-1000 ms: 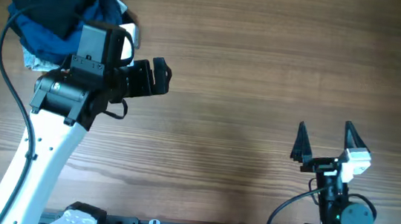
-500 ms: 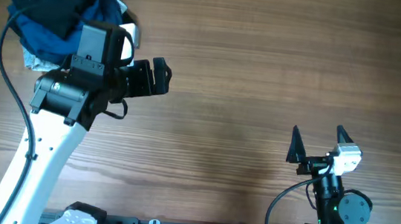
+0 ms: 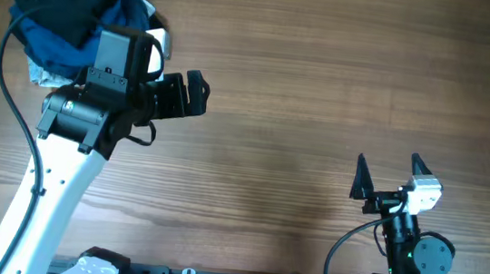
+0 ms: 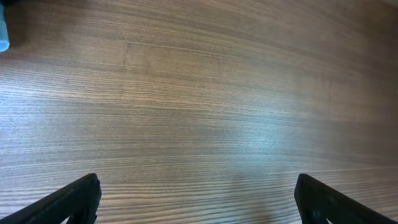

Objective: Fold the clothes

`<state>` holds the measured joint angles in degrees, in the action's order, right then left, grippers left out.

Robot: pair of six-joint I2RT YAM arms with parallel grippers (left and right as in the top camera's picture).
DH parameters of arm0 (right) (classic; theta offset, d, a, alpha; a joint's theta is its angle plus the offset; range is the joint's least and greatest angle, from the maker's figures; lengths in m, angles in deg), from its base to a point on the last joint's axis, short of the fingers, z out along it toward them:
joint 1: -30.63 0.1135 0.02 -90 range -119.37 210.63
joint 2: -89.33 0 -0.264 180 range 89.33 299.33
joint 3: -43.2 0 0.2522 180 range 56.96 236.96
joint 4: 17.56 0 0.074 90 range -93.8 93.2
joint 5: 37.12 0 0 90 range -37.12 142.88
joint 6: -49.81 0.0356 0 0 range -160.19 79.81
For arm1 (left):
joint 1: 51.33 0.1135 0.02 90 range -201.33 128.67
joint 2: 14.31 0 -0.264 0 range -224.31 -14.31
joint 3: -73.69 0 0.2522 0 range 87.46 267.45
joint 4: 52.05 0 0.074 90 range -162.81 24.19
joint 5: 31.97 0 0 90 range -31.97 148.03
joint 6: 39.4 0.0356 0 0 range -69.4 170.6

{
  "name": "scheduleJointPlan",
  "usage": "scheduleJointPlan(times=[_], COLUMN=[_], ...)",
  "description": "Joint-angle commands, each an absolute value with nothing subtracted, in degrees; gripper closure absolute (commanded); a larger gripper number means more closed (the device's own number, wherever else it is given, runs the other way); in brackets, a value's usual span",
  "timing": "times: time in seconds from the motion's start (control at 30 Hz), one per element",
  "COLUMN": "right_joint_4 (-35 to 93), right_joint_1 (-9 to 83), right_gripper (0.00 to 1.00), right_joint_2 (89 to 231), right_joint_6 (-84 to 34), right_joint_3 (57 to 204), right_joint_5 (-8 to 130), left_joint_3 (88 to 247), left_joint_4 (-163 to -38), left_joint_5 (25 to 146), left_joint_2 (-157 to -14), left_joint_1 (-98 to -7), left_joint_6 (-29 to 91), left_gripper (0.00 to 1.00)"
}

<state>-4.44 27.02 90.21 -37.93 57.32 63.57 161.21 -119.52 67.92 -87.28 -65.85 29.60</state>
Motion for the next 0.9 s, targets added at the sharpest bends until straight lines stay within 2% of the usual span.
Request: scheduleJointPlan(times=[0.0, 0.57, 0.7, 0.87], right_joint_4=[-4.7, -4.7, -4.7, -4.7], right_joint_1=[27.3, 27.3, 27.3, 27.3], right_gripper=[0.00, 0.00, 0.00, 0.00], right_joint_2=[89.5, 89.5, 89.5, 89.5], right_joint_6=[-38.3, -38.4, -38.4, -38.3], right_joint_3=[57.3, 57.3, 57.3, 57.3], right_joint_5=[64.3, 64.3, 64.3, 64.3], left_joint_3=[161.0, 159.5, 151.1, 132.6], left_joint_4=[-119.4, -118.1, -111.2, -98.0], left_joint_5=[67.4, 66.2, 65.7, 65.9], left_joint_2=[-87.5, -85.8, -79.6, -66.5], left_joint_1=[-65.9, -65.9, -65.7, -65.2], left_joint_6=[30.7, 31.0, 35.1, 38.6], left_gripper=[0.00, 0.00, 0.00, 0.00])
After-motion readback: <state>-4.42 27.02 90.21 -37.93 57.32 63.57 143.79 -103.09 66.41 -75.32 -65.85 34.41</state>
